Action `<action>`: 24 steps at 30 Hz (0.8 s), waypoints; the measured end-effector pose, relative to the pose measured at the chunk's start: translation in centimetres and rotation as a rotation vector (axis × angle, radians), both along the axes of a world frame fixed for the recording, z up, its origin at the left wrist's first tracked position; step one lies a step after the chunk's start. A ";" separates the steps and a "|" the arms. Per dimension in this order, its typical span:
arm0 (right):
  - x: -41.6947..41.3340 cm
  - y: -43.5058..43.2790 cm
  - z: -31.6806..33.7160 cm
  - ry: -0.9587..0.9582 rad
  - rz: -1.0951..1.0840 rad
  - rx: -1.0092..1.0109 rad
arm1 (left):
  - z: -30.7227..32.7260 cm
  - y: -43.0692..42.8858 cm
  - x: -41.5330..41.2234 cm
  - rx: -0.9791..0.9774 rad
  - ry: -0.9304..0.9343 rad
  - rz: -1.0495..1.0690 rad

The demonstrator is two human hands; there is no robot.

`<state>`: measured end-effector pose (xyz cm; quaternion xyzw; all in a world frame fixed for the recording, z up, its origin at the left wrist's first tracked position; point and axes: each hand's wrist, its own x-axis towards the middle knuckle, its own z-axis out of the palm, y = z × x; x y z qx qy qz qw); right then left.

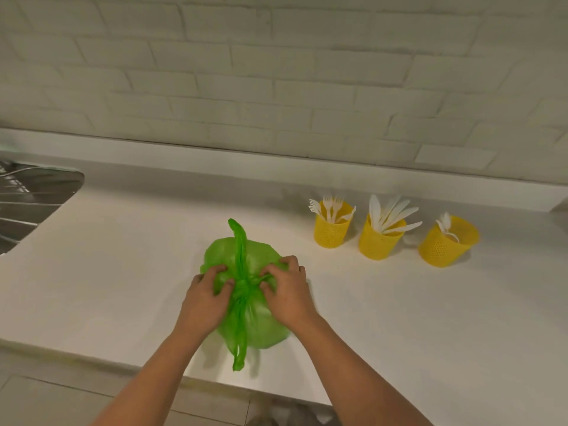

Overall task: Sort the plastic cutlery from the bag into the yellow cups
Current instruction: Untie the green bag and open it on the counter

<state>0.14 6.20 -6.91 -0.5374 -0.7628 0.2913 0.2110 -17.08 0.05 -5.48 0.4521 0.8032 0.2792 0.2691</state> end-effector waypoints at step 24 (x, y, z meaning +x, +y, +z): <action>17.8 0.1 0.9 0.183 -0.466 0.275 | 0.6 3.6 14.6 0.392 0.175 -0.419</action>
